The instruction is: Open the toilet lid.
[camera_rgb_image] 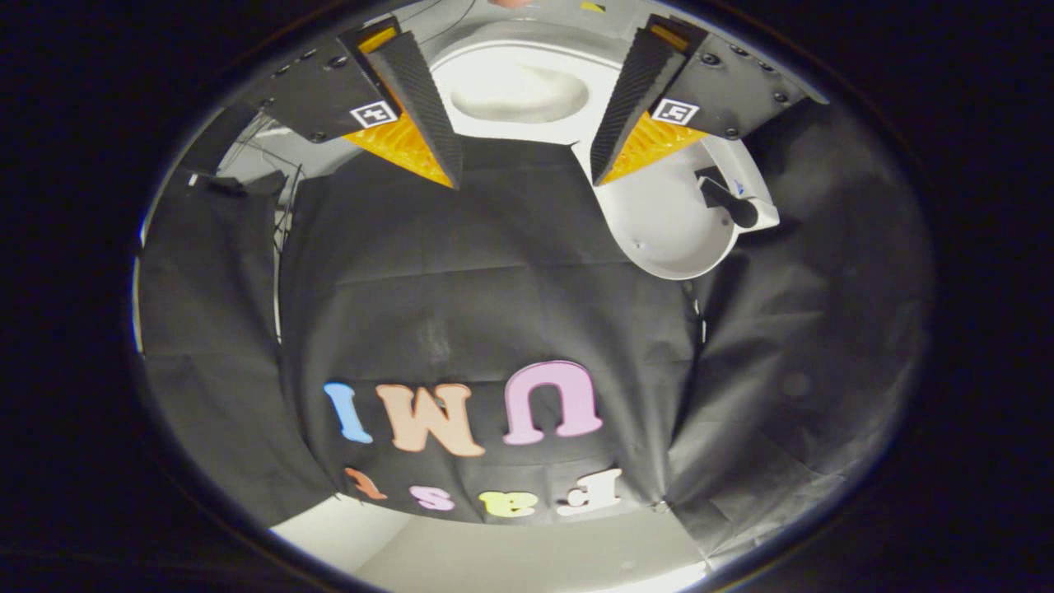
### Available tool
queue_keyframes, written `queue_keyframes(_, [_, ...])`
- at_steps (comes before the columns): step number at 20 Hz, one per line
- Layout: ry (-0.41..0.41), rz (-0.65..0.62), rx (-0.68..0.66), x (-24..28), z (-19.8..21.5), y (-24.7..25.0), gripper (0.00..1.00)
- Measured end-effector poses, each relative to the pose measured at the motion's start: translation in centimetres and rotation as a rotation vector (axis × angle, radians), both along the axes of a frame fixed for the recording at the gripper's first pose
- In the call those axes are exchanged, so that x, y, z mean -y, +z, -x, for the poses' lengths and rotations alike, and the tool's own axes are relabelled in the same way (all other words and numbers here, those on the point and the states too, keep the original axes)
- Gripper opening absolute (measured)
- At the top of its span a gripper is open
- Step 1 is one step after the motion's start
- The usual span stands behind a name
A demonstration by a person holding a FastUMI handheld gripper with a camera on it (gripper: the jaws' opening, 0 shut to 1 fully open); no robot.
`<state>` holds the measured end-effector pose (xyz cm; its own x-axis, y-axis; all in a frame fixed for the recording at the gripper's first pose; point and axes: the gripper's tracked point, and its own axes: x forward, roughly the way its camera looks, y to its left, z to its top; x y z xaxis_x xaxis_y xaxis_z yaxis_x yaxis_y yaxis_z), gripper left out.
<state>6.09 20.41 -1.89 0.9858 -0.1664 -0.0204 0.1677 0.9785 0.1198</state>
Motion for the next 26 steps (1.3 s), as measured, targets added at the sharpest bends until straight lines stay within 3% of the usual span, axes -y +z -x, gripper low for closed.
queue_keyframes(6, [-0.029, -0.062, -0.003, 1.2, 0.6, -1.5, 0.97])
queue_keyframes(13, [0.003, -0.058, -0.009, 0.1, -0.3, -1.3, 0.97])
queue_keyframes(26, [-0.012, -0.047, 0.002, 0.3, -0.4, -0.6, 0.97])
